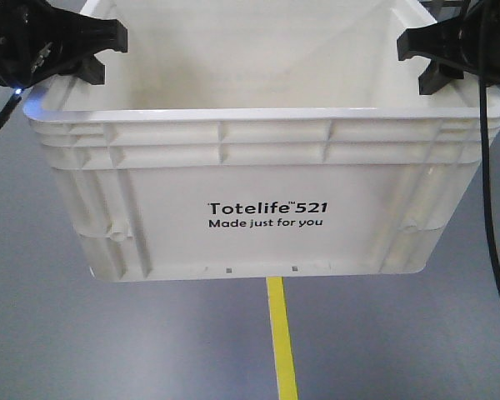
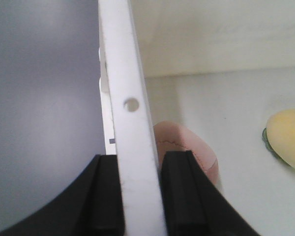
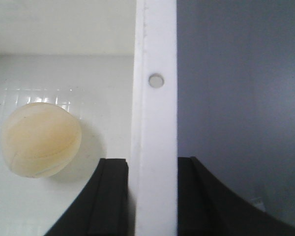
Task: Place moving items into box and shelve
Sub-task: 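Keep the tote gripped by both rims while driving across the floor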
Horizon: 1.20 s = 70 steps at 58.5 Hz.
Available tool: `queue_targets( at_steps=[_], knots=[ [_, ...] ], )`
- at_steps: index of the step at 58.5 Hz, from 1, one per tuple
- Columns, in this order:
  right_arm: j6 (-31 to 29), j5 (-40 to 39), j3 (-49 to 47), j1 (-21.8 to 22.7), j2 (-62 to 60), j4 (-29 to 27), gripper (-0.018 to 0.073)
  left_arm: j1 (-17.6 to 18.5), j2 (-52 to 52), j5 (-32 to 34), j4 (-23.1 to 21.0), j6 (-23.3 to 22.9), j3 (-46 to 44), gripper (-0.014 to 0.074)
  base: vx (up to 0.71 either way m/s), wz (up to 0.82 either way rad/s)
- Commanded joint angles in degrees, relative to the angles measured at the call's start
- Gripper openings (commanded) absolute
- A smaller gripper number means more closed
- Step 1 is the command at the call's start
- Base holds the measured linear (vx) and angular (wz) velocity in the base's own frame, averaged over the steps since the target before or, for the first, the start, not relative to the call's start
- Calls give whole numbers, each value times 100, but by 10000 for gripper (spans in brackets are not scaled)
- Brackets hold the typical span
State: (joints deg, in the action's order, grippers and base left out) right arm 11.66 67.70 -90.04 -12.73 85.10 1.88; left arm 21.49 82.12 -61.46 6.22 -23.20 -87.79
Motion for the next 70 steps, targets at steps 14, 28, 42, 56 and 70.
queue_targets(
  at_steps=[14,28,42,56,70],
  knots=[
    [-79,-499,-200,74,-271,515,-1,-32,-310,621,431,69,-246,-1,77,-23],
    [-79,-499,-200,75,-271,502,-1,-32,-310,619,472,69,-246,-1,76,-40],
    [-79,-499,-200,74,-271,488,-1,-32,-310,618,467,69,-246,-1,70,-54],
    [-86,-499,-200,74,-271,483,-1,-32,-310,618,462,69,-246,-1,64,-55],
    [-86,-499,-200,74,-271,477,-1,-32,-310,618,458,69,-246,-1,60,-55]
  ],
)
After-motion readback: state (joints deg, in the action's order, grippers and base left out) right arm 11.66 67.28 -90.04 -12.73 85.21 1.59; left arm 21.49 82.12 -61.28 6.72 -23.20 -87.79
